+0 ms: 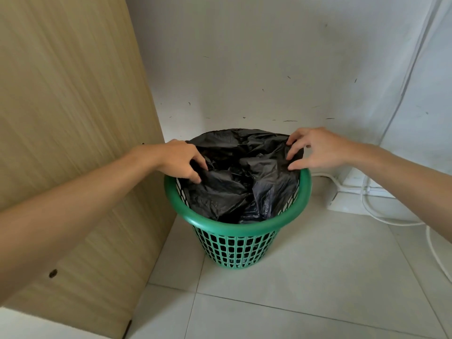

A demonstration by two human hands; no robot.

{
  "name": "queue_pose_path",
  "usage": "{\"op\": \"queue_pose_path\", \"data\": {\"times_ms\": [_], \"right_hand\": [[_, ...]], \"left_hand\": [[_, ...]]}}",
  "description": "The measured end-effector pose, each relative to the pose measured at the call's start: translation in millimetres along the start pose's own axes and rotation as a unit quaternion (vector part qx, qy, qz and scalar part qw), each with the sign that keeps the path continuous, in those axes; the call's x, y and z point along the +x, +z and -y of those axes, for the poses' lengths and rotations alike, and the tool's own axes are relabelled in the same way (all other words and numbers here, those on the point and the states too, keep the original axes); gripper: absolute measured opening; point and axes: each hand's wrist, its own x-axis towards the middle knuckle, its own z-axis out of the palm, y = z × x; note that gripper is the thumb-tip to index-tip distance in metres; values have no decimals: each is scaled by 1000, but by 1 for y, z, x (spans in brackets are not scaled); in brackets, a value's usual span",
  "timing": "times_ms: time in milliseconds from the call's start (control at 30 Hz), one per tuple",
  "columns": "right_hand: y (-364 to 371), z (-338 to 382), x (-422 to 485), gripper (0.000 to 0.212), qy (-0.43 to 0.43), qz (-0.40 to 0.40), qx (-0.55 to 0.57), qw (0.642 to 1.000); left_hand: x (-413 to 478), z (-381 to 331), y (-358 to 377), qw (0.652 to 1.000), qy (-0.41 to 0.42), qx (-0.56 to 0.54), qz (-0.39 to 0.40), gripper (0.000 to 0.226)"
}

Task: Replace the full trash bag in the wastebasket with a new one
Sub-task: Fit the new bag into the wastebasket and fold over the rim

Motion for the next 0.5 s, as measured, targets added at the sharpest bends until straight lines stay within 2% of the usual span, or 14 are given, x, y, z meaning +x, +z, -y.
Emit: {"op": "queue_pose_path", "data": {"times_ms": [67, 100, 233, 367, 500], "right_hand": [[-4, -1, -2, 18, 1, -3, 8, 1000], [-6, -2, -3, 17, 3, -4, 16, 1000], [-15, -5, -7, 12, 15, -6, 49, 999], [-21, -13, -14, 26, 42, 3, 35, 999], [-20, -14, -24, 38, 41, -17, 35, 998]], "left_hand": [[-3, 5, -1, 997, 7, 77, -27, 44], [-5, 8, 0, 995, 16, 87, -49, 38], [-13, 14, 2, 994, 39, -6, -103, 9], [-18, 8, 2, 986, -8, -87, -141, 22], [-21, -1, 6, 979, -27, -85, -183, 26]]}}
